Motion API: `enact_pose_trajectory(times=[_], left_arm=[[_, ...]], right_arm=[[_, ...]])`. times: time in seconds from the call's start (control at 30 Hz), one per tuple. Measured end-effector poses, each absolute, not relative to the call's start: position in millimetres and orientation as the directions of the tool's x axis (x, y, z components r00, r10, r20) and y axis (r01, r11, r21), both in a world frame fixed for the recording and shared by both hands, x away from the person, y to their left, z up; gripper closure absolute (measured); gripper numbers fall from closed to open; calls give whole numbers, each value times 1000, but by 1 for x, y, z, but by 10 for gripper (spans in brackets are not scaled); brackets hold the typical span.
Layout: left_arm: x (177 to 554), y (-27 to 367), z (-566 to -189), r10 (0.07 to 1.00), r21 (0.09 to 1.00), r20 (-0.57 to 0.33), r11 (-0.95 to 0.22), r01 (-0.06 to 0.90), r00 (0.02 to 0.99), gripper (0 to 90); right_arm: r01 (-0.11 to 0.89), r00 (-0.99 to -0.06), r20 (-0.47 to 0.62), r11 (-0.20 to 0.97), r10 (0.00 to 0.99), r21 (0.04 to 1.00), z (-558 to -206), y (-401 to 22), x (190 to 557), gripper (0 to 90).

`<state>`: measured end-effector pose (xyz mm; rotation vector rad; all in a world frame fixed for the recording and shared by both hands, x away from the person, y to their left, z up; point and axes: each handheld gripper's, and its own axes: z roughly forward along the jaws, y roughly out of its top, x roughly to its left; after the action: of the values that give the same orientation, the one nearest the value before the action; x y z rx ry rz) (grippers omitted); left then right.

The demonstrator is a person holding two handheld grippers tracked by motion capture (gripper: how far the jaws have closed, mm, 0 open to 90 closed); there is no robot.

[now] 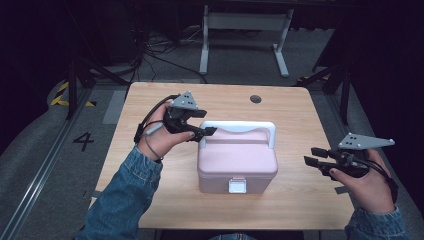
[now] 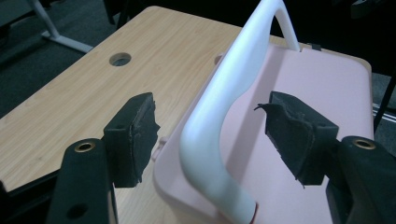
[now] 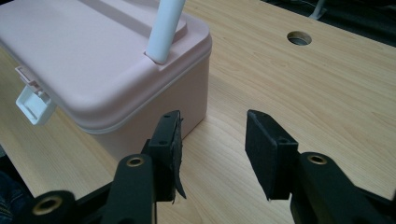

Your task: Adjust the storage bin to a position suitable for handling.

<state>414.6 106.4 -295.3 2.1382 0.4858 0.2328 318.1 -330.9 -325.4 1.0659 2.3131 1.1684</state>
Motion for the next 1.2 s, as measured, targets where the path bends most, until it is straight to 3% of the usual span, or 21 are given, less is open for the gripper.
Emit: enact_pose_trajectory(times=[0.47, 0.57, 0.63, 0.77, 0.83, 1.2], left_arm=[[423, 83, -313, 388, 758, 23, -608, 237, 921, 364], [424, 80, -315, 379, 750, 32, -621, 229, 925, 396], [424, 77, -316, 368, 745, 61, -635, 203, 928, 502], [425, 74, -315, 339, 720, 167, -684, 120, 926, 577], [426, 76, -314, 334, 728, 175, -677, 106, 926, 647], [424, 77, -306, 331, 729, 139, -672, 130, 933, 680]], right_arm=[[473, -659, 34, 380, 751, 795, -326, -333, 315, 574], [473, -660, 33, 382, 750, 794, -327, -332, 315, 573], [474, -663, 33, 386, 748, 792, -327, -331, 315, 572], [473, -664, 33, 386, 747, 792, -327, -331, 315, 569], [472, -663, 31, 385, 748, 793, -327, -331, 315, 567], [469, -678, 44, 385, 734, 795, -327, -328, 316, 564]])
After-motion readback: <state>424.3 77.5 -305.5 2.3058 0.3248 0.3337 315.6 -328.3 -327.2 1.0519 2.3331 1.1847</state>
